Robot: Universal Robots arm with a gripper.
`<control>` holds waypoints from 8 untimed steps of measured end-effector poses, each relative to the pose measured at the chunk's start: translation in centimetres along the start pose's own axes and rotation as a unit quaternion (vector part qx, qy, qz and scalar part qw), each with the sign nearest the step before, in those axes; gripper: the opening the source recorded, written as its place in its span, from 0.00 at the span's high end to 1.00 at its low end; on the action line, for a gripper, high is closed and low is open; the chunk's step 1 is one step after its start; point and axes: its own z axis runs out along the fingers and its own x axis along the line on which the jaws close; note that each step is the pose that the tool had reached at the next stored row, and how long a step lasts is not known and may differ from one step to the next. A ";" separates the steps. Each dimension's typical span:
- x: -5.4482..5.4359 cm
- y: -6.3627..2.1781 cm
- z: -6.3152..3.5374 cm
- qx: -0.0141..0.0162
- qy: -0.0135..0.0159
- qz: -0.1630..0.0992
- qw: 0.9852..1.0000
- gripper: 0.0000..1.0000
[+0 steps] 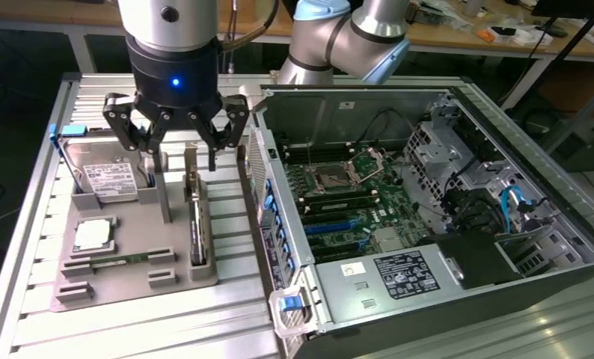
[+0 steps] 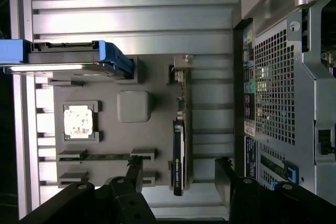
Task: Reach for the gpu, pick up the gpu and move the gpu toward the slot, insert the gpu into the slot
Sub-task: 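Pick up the gpu and move the gpu toward the slot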
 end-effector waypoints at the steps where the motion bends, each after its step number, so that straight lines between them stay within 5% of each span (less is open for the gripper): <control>1: 0.0 -0.06 0.13 0.001 0.000 0.000 1.000 0.34; 8: 0.0 -0.42 1.38 0.003 0.000 0.000 1.000 0.34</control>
